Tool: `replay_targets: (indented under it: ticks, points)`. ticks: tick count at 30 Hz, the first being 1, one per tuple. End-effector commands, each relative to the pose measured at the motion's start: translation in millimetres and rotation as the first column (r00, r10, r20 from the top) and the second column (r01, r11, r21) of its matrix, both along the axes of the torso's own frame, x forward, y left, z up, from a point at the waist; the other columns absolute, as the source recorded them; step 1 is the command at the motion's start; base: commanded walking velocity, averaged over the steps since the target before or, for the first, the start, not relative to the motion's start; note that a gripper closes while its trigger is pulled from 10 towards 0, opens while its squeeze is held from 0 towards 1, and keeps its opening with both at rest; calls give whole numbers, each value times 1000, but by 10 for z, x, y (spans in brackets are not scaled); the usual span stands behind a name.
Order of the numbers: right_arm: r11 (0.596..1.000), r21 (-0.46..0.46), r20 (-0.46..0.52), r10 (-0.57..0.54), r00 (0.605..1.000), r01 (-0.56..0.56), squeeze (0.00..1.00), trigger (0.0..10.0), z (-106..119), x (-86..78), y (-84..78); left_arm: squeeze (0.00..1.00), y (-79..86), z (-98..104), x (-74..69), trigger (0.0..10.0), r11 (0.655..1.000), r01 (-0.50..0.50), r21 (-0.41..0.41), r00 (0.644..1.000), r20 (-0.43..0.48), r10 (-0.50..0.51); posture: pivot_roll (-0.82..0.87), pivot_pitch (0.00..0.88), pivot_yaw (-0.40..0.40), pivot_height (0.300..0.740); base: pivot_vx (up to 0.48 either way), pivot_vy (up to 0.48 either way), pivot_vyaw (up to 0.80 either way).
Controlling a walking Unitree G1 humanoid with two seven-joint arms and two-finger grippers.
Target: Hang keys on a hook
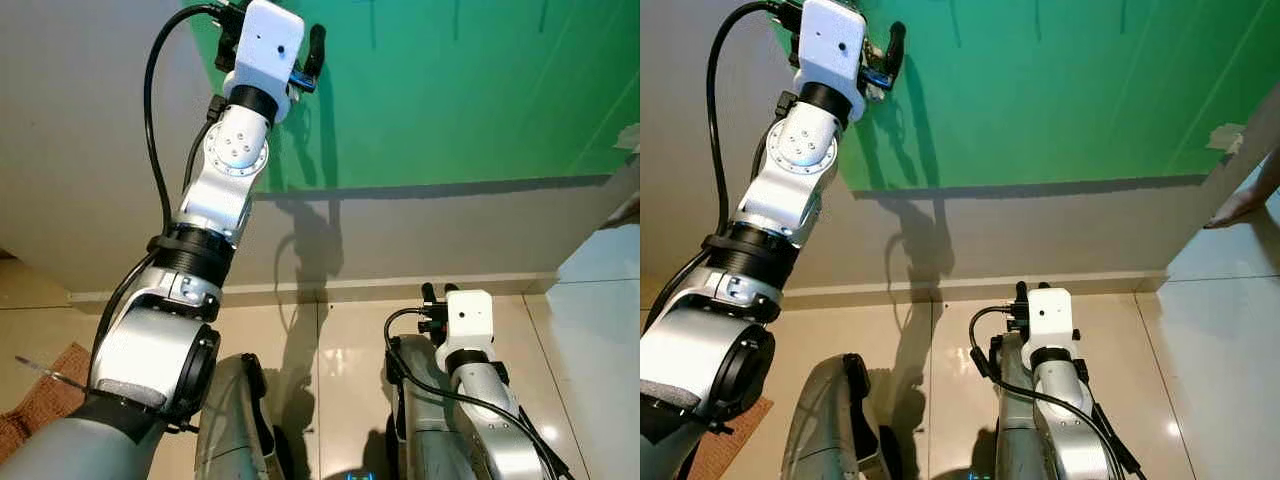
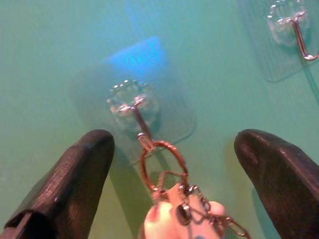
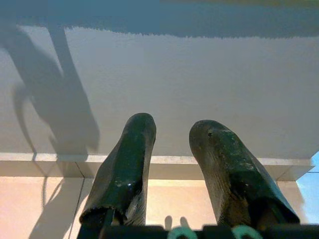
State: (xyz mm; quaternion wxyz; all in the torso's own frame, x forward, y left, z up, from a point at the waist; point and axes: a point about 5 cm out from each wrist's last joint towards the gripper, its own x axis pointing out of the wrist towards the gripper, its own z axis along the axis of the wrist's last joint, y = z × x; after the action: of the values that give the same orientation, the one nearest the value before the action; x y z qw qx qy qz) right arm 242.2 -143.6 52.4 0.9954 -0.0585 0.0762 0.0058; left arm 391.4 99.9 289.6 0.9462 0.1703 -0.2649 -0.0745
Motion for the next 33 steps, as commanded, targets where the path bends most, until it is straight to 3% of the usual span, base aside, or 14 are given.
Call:
replay_targets:
  ticks: [1,8,12,13,14,20,25,28,33]
  points:
    - [1000,3,-6,11,1000,-11,0,10000,1,-21,28,1000,47,9,-15,10000,1000,-2,-18,1000,2,2,-179,151,108,536,0,0,0]
    - [1000,3,-9,17,1000,-17,0,10000,-8,-19,33,1000,74,-23,-90,10000,1000,2,-28,1000,9,-2,-161,144,103,536,0,0,0]
    - [1000,2,-10,19,1000,-19,0,10000,-15,-9,30,1000,43,-107,-192,10000,998,53,-19,999,-3,-53,-154,133,102,536,0,0,0]
    - [1000,1,-10,18,1000,-18,0,10000,-15,-7,30,871,43,-134,-218,10000,998,65,-15,998,-6,-65,-154,133,102,536,0,0,0]
    - [1000,1,-9,18,1000,-18,0,10000,-14,-4,28,0,47,-162,-246,10000,997,82,-17,997,-10,-82,-152,130,102,536,0,0,0]
    - [1000,-3,18,5,1000,-5,0,10000,24,37,-14,0,111,-360,-503,10000,979,194,-61,979,-52,-197,-131,108,94,536,0,0,0]
    - [1000,0,53,-4,999,4,0,10000,103,113,-37,0,240,-554,-680,10000,980,180,-81,976,-106,-188,-117,95,86,536,0,0,0]
    - [1000,-1,72,-1,997,1,0,10000,151,159,-49,0,334,-708,-774,10000,986,148,-80,975,-153,-159,-111,87,79,536,0,0,0]
    - [1000,4,105,1,994,-1,0,10000,242,231,-96,0,574,-1043,-886,10000,996,-24,-87,967,-253,2,-105,74,64,536,0,0,0]
